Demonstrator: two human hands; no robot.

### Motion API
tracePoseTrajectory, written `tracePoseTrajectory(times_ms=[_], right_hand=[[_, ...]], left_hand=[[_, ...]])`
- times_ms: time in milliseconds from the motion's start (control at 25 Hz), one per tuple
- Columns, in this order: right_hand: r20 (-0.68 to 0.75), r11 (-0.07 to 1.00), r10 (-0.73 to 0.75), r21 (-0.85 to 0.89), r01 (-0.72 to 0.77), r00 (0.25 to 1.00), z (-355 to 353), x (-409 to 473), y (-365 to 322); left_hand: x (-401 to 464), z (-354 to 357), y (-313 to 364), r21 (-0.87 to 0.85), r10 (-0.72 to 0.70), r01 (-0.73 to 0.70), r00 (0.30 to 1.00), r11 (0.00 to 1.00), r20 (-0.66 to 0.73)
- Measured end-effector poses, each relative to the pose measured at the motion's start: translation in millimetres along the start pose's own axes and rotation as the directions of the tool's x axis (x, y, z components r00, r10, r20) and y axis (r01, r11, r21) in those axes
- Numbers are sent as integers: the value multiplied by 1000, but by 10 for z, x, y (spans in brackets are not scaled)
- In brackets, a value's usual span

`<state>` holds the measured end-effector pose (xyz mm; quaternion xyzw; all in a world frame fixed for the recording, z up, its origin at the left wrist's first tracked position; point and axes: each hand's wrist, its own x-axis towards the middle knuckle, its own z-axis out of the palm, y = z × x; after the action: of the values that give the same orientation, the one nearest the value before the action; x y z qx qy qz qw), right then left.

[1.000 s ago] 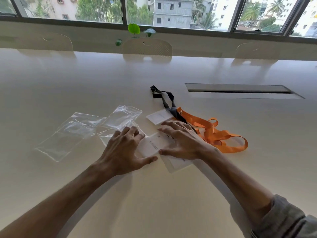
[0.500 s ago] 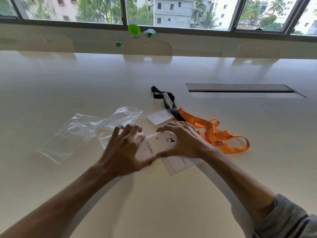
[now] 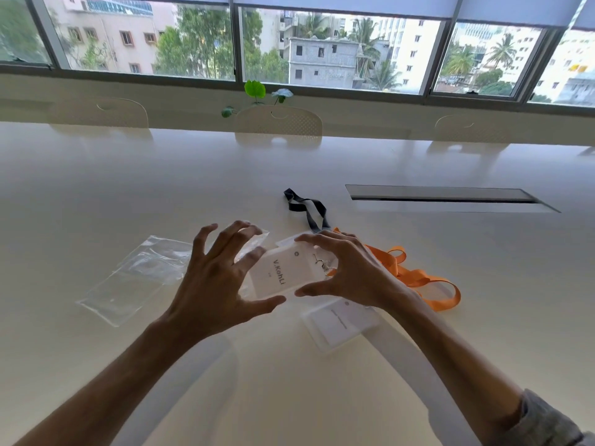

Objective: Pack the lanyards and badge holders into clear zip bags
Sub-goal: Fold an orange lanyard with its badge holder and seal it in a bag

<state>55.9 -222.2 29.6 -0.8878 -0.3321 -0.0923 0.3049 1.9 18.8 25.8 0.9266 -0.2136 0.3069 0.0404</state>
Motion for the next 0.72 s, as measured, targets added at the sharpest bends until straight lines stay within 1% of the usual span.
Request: tracePoseTrajectory(times_ms=[120, 200, 280, 360, 400, 480, 560, 640, 720], right_hand=[[-56, 999, -50, 8, 51, 997, -135, 128, -132], [-65, 996, -72, 42, 75, 995, -200, 246, -234], [-78, 985, -82, 146, 93, 994, -247, 353, -305], [-124, 953, -51, 292, 85, 991, -314, 446, -338], [-143, 921, -14, 384, 69, 990, -347, 487, -346], [-180, 821, 49, 568, 63, 982, -393, 557, -375], [-234, 709, 82, 697, 108, 969, -417, 597, -428], [-275, 636, 100, 756, 151, 956, -431, 613, -461], [-297, 615, 141, 774, 152, 944, -453, 611, -491]], left_hand=[[41, -100, -82, -22, -22, 20, 997, 1000, -80], [88, -180, -132, -37, -43, 39, 991, 999, -126], [161, -286, -182, -105, -100, 82, 978, 991, -184], [272, -427, -236, -181, -161, 119, 957, 976, -242], [338, -501, -257, -208, -180, 124, 943, 970, -279], [485, -648, -300, -247, -212, 127, 909, 961, -359], [625, -778, -339, -268, -245, 144, 887, 953, -393], [744, -873, -357, -265, -255, 152, 872, 952, -418], [835, -927, -383, -279, -279, 161, 841, 947, -464]])
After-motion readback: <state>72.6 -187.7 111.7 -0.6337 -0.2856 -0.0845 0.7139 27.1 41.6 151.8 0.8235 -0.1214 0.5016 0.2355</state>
